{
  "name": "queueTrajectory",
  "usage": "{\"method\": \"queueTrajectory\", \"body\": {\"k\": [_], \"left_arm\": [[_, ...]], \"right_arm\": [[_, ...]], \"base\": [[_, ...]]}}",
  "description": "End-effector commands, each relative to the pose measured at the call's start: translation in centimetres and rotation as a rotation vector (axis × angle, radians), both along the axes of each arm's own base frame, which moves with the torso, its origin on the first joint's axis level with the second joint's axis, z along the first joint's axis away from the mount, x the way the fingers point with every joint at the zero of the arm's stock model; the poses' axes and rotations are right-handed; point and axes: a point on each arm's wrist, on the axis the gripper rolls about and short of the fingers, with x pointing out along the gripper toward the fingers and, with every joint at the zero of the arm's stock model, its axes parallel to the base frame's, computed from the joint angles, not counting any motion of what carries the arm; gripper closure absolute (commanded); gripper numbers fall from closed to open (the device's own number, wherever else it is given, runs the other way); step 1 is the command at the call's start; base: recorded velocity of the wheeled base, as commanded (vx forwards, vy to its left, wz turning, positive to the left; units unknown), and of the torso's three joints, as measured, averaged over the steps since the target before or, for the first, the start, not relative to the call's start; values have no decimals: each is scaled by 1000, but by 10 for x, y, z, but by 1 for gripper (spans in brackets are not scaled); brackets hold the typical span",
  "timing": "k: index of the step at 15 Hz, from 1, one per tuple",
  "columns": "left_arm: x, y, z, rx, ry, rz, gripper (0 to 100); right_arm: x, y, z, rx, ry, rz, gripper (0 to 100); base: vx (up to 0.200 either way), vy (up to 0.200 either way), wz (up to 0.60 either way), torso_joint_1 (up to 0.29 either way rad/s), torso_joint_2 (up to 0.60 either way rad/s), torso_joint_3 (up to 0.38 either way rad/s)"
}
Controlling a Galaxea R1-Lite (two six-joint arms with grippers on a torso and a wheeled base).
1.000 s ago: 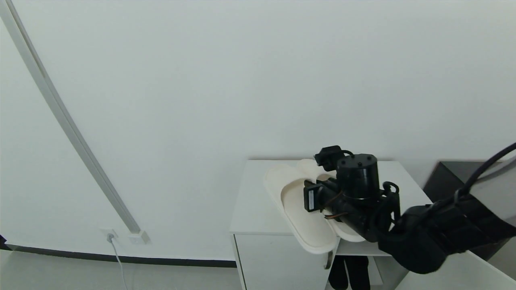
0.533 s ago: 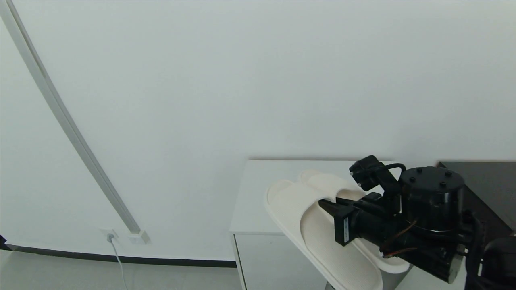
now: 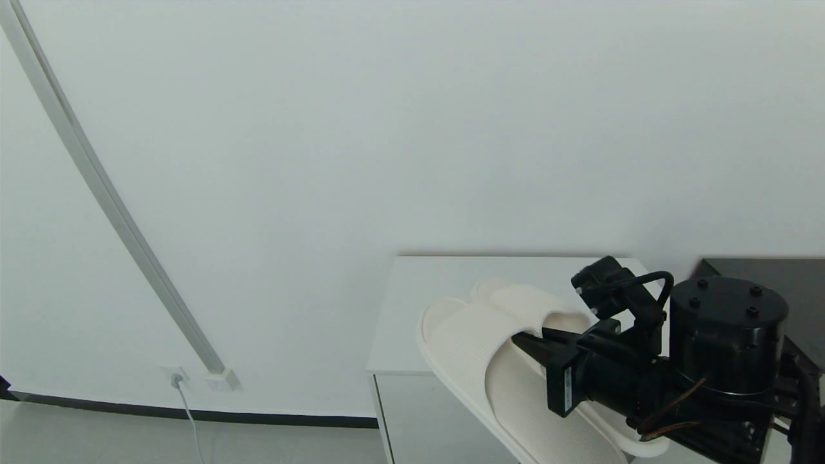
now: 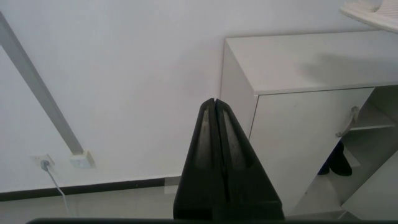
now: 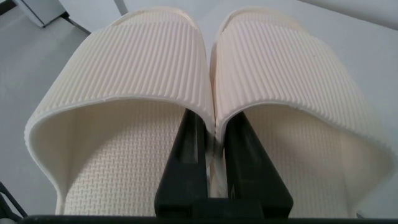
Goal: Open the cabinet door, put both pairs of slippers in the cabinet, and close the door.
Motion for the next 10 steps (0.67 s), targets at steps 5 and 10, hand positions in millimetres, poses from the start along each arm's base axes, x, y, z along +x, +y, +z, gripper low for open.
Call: {"method": "queueTrajectory", "body": {"k": [5, 10], "left_arm": [[0, 0, 0, 1, 2, 0, 100], [0, 0, 0, -1, 2, 0, 100]], "right_arm": [[-1, 0, -2, -9, 6, 2, 100], [-2, -1, -2, -11, 8, 2, 100]], "base": [[-200, 0, 0, 4, 3, 5], [-160, 0, 0, 4, 3, 0]]}}
